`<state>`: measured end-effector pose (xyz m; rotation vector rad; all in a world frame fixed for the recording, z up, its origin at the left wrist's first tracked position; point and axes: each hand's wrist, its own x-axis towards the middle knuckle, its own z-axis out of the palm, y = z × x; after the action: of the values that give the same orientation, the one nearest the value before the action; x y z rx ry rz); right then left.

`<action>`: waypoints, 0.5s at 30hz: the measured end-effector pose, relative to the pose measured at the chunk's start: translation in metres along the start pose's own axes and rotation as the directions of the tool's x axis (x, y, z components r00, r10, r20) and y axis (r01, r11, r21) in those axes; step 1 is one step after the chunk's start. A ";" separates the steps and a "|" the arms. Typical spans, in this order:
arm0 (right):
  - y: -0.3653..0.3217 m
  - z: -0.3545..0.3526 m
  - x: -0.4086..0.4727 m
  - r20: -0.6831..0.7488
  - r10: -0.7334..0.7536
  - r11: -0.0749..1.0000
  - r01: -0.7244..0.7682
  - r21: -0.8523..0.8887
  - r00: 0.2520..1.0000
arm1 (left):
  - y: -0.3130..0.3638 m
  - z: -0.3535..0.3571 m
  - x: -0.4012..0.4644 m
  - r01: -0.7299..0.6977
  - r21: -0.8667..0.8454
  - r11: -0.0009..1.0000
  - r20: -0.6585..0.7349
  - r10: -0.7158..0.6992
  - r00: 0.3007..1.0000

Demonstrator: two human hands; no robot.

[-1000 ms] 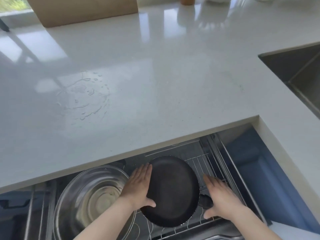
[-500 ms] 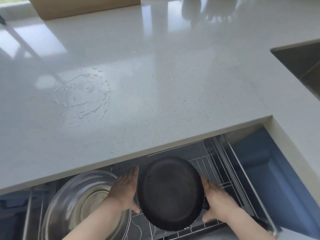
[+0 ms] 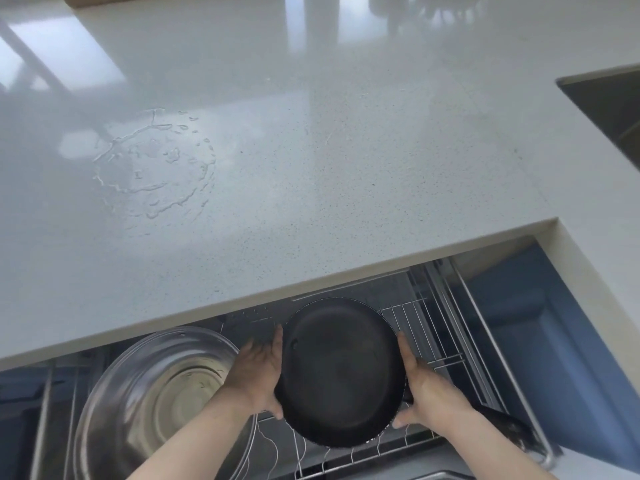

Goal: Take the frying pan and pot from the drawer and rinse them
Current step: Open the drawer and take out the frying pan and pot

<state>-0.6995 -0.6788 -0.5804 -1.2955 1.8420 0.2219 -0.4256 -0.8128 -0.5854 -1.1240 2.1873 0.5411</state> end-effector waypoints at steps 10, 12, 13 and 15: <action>-0.022 -0.012 0.004 0.021 -0.045 0.999 0.045 0.028 0.999 | -0.019 0.006 -0.008 0.050 -0.084 0.995 0.013 -0.049 0.999; -0.025 -0.016 0.003 0.023 -0.048 0.999 0.047 0.018 0.999 | -0.022 0.007 -0.010 0.044 -0.128 0.991 0.010 -0.043 0.999; -0.025 -0.018 0.002 0.019 -0.057 0.998 0.057 0.016 0.998 | -0.023 0.007 -0.011 0.034 -0.153 0.988 0.011 -0.032 0.999; -0.027 -0.025 -0.002 0.016 -0.072 0.997 0.072 0.023 0.997 | -0.027 0.006 -0.012 0.005 -0.209 0.978 0.010 -0.003 1.000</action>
<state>-0.6898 -0.7040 -0.5552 -1.3377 1.7755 0.1720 -0.3960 -0.8173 -0.5832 -1.2303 2.1575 0.7877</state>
